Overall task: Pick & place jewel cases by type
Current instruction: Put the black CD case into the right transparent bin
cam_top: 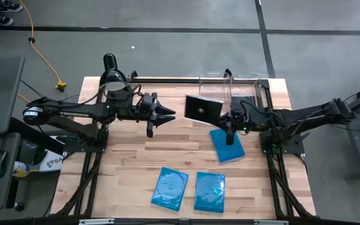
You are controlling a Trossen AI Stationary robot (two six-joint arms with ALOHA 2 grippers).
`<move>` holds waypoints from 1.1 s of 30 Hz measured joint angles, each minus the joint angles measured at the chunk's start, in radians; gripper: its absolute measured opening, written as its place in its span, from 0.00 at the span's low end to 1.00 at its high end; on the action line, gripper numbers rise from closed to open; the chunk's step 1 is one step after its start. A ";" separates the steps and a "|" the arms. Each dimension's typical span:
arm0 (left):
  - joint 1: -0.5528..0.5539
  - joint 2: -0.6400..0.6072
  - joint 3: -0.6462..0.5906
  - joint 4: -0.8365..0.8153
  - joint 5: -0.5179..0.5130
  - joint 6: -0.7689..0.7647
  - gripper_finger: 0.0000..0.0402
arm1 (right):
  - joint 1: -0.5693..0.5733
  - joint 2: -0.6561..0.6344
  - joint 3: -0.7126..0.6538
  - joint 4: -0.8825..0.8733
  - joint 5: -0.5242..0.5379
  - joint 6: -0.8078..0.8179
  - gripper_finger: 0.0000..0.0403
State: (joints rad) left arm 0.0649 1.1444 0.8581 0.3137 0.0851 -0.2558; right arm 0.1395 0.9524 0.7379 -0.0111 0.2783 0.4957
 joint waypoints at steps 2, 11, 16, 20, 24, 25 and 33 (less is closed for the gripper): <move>0.001 -0.026 -0.002 -0.057 -0.021 0.010 0.28 | 0.012 -0.028 -0.001 -0.027 0.026 0.000 0.02; 0.000 -0.056 -0.001 -0.150 -0.084 0.024 0.29 | 0.041 -0.112 0.000 -0.130 0.187 0.040 0.02; 0.000 -0.057 -0.001 -0.204 -0.101 0.023 0.29 | 0.027 -0.138 0.000 -0.296 0.321 0.202 0.02; 0.000 -0.057 -0.001 -0.232 -0.118 0.023 0.29 | -0.016 -0.161 0.000 -0.498 0.393 0.401 0.02; 0.000 -0.057 -0.001 -0.241 -0.118 0.024 0.29 | -0.091 -0.185 0.000 -0.696 0.388 0.548 0.02; 0.000 -0.057 -0.001 -0.243 -0.118 0.024 0.29 | -0.115 -0.190 0.000 -0.735 0.370 0.568 0.02; 0.000 -0.057 -0.001 -0.303 -0.121 0.027 0.29 | -0.361 -0.248 0.000 -0.897 0.182 0.539 0.02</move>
State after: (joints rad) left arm 0.0650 1.0875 0.8570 0.0112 -0.0359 -0.2291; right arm -0.2211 0.7044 0.7376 -0.9077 0.4602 1.0344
